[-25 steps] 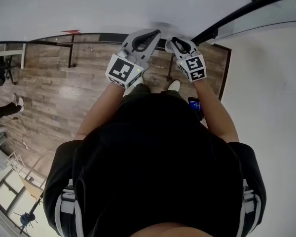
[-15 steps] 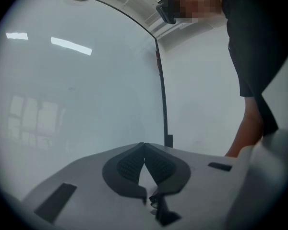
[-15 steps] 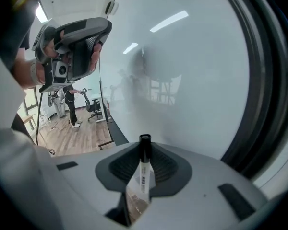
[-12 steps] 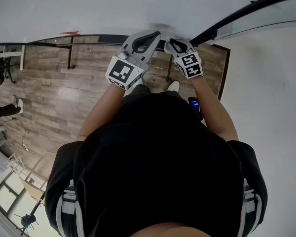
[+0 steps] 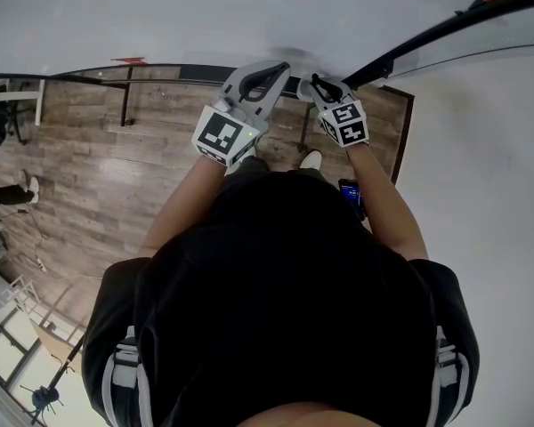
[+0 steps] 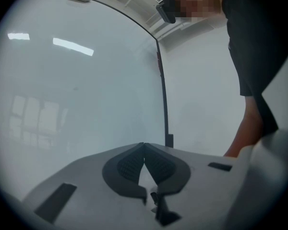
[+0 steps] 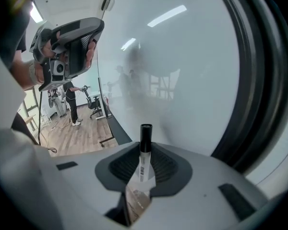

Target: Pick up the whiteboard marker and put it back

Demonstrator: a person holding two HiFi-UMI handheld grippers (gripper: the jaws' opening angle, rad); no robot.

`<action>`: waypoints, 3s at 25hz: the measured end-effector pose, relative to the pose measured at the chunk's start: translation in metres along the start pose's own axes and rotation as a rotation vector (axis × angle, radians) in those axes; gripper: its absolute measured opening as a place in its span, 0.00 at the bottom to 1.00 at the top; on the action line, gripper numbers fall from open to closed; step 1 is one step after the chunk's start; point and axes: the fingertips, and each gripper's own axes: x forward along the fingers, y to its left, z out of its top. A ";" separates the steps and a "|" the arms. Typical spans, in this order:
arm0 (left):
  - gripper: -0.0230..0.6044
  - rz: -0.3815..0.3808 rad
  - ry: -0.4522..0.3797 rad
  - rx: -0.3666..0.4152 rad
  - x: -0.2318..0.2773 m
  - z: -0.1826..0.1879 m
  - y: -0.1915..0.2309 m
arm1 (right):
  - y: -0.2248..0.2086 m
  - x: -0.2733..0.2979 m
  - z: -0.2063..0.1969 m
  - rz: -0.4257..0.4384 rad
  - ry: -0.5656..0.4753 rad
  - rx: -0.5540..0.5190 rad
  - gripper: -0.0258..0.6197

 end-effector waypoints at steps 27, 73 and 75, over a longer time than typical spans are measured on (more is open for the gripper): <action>0.04 -0.025 -0.015 0.009 -0.008 0.014 -0.014 | 0.032 -0.099 0.099 0.072 -0.278 0.019 0.14; 0.04 -0.138 -0.047 0.016 -0.007 0.056 -0.066 | 0.048 -0.210 0.188 -0.002 -0.587 -0.011 0.04; 0.04 -0.140 -0.039 0.008 -0.007 0.053 -0.065 | 0.048 -0.210 0.187 0.001 -0.589 -0.017 0.04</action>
